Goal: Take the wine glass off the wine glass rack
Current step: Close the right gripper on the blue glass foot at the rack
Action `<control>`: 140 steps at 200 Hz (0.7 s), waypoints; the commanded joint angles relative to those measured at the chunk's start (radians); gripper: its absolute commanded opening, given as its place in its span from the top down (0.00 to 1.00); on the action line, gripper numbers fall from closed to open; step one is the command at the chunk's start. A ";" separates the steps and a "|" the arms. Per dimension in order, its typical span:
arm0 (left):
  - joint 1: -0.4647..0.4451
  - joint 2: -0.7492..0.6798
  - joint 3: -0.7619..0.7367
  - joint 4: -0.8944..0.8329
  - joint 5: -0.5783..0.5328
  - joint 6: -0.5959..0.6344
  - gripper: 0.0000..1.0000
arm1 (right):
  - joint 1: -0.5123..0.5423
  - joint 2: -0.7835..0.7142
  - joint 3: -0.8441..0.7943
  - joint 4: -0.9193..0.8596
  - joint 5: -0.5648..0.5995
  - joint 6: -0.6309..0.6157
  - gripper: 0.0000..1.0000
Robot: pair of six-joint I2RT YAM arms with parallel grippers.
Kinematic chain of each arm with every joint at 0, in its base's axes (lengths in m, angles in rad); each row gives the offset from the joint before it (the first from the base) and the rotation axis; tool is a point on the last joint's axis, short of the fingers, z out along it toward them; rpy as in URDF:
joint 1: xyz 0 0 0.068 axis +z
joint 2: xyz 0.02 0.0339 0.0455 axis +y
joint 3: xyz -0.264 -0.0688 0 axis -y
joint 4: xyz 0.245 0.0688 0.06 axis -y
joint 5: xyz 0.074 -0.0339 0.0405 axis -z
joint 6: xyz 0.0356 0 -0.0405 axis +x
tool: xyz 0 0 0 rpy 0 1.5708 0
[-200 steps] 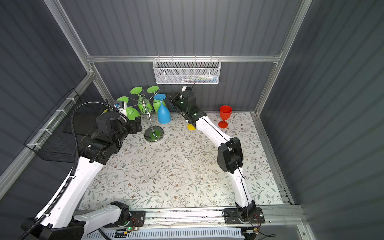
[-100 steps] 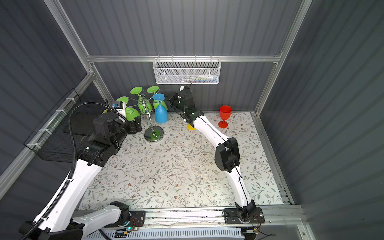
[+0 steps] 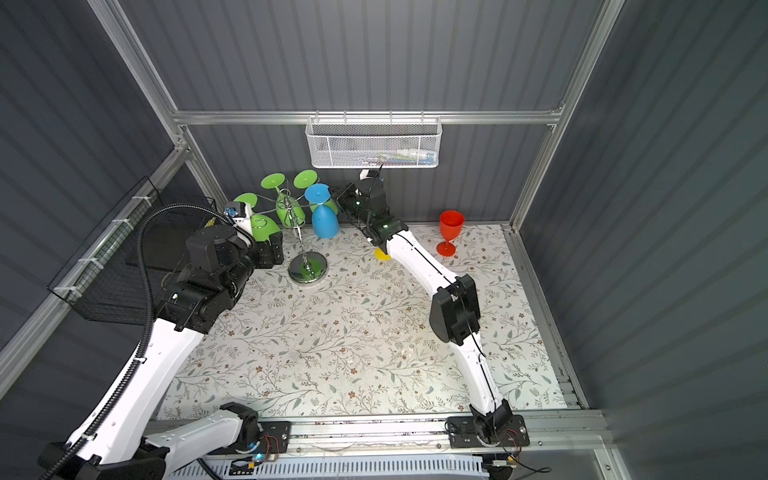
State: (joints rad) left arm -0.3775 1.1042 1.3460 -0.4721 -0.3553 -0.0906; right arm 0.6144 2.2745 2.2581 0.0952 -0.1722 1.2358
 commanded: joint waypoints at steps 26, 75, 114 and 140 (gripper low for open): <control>0.008 -0.009 -0.009 0.017 0.016 -0.011 0.10 | 0.007 -0.090 -0.054 0.028 0.034 -0.047 0.96; 0.009 -0.003 -0.008 0.018 0.020 -0.012 0.10 | 0.006 -0.118 -0.090 0.034 0.039 -0.057 0.98; 0.009 0.003 -0.008 0.016 0.022 -0.013 0.10 | 0.004 -0.164 -0.157 0.050 0.052 -0.076 1.00; 0.009 0.003 -0.008 0.016 0.022 -0.016 0.10 | 0.004 -0.182 -0.186 0.052 0.048 -0.084 1.00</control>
State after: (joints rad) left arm -0.3759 1.1046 1.3460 -0.4698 -0.3458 -0.0910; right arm 0.6159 2.1418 2.0960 0.1062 -0.1333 1.1778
